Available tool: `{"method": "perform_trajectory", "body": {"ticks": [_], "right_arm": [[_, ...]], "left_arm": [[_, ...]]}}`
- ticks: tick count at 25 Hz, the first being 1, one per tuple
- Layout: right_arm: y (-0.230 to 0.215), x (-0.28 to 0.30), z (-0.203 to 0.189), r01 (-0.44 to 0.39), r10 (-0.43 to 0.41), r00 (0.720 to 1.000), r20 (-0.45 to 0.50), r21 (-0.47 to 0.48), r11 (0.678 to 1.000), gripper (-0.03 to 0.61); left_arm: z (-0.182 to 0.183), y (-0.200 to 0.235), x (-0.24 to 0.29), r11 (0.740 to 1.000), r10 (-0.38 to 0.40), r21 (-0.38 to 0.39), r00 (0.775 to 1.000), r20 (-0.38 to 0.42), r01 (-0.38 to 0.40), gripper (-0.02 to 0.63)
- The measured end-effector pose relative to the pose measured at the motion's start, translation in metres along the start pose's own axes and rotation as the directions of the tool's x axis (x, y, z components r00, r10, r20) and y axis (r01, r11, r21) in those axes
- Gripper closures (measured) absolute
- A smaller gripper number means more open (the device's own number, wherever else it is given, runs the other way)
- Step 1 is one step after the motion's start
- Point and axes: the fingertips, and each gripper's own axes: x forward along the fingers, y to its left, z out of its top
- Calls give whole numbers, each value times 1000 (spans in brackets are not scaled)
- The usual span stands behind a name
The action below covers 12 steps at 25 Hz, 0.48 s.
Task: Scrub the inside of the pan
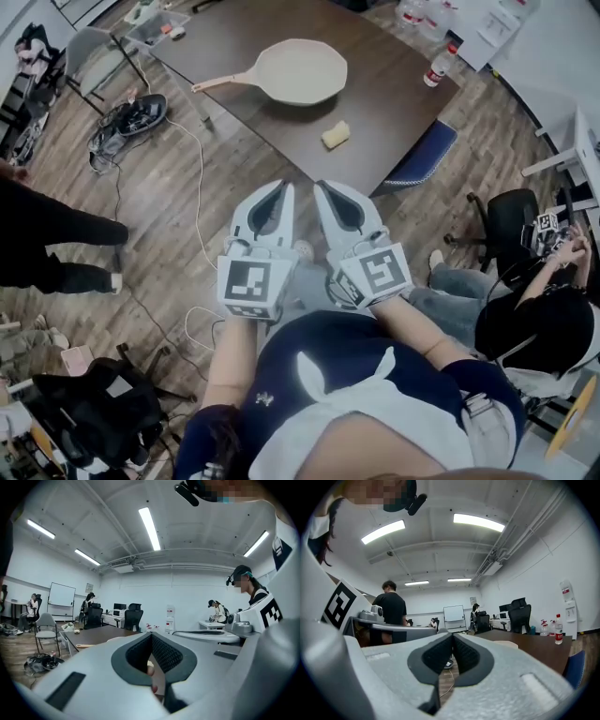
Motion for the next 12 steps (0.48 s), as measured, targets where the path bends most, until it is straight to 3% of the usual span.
{"method": "perform_trajectory", "body": {"ticks": [12], "right_arm": [[-67,113,-9,22,-20,998,-61,36,999,578]], "left_arm": [[9,84,106,999,-42,6,999,-19,42,615]]}}
